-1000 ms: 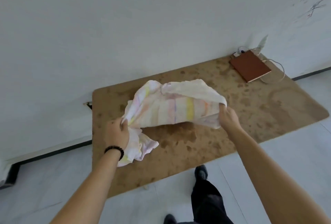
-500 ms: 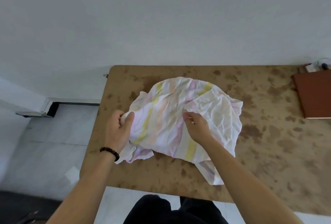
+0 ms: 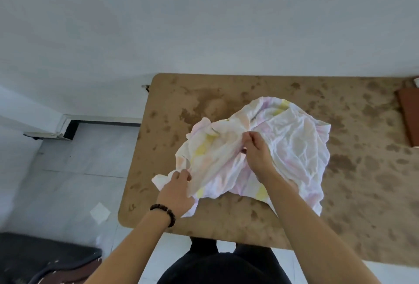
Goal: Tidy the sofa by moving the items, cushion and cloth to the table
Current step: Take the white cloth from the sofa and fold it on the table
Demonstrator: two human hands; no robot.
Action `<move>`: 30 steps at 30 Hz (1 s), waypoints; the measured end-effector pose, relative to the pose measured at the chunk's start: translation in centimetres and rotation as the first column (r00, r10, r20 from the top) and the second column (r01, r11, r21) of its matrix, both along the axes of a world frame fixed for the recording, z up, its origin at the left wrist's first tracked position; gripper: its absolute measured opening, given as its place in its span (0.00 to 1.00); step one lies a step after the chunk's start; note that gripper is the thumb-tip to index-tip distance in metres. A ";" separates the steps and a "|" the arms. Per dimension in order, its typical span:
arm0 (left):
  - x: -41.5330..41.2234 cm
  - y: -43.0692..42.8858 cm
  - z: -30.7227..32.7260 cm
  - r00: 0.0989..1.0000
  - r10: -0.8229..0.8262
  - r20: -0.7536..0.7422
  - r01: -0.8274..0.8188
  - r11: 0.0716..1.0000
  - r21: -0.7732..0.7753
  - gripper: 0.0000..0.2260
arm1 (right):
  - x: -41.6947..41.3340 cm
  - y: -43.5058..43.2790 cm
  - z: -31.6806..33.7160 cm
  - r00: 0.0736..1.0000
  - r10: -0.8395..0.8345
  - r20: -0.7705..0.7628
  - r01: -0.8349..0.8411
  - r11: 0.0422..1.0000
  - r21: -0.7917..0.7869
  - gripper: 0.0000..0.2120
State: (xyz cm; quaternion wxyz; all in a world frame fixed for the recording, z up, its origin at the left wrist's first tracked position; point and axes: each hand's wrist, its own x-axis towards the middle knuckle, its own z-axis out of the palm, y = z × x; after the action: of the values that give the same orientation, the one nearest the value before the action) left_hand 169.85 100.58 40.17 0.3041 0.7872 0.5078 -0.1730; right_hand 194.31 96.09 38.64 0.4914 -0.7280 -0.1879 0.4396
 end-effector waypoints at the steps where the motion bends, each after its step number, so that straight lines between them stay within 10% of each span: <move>1: -0.4 0.0 -0.4 0.999 0.034 0.019 -0.035 0.999 0.012 0.16 | 0.4 -1.0 0.4 0.979 -0.180 -0.099 0.186 0.981 0.059 0.11; 3: -1.0 0.5 -1.0 0.999 -0.029 0.045 0.026 0.998 0.065 0.11 | 0.8 -3.3 0.4 0.866 -0.446 -0.225 0.463 0.886 0.025 0.10; 8: -1.1 0.0 -2.4 0.962 -0.269 0.043 0.256 0.946 0.197 0.06 | -0.1 -10.4 -1.5 0.817 -0.550 0.173 0.557 0.675 -0.484 0.16; 11: -1.5 -1.1 -2.7 0.940 -0.313 0.136 0.288 0.941 0.176 0.08 | -2.1 -11.1 -1.6 0.843 -0.331 0.424 0.530 0.644 -0.551 0.25; 14: -2.5 -2.2 -2.8 0.941 -0.227 0.250 0.225 0.974 0.036 0.08 | -4.2 -8.2 -1.2 0.806 -0.134 0.577 0.405 0.836 -0.371 0.24; 19: -4.0 -3.0 -2.4 0.979 -0.109 0.174 0.136 0.979 -0.149 0.30 | -6.7 -3.0 -2.8 0.875 0.351 0.332 -0.114 0.818 -0.564 0.34; 22: -4.4 -2.2 -3.1 0.983 0.103 0.155 -0.081 0.987 -0.141 0.34 | -7.0 -3.4 -3.9 0.830 0.510 0.224 -0.261 0.710 -0.654 0.18; 26: -4.1 -0.5 -5.1 0.982 0.161 0.097 -0.160 0.987 -0.019 0.35 | -7.5 -6.8 -3.6 0.917 0.086 0.390 0.084 0.913 -0.399 0.10; 30: -2.9 -0.1 -5.8 0.999 -0.007 0.032 0.006 0.999 0.045 0.16 | -7.1 -9.1 -3.9 0.892 -0.403 0.203 0.447 0.853 -0.268 0.06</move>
State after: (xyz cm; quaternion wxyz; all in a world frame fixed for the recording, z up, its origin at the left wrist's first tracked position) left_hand 166.96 100.47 34.38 0.2937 0.7981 0.5042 -0.1500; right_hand 187.24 86.98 34.69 0.4427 -0.8477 0.0151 0.2919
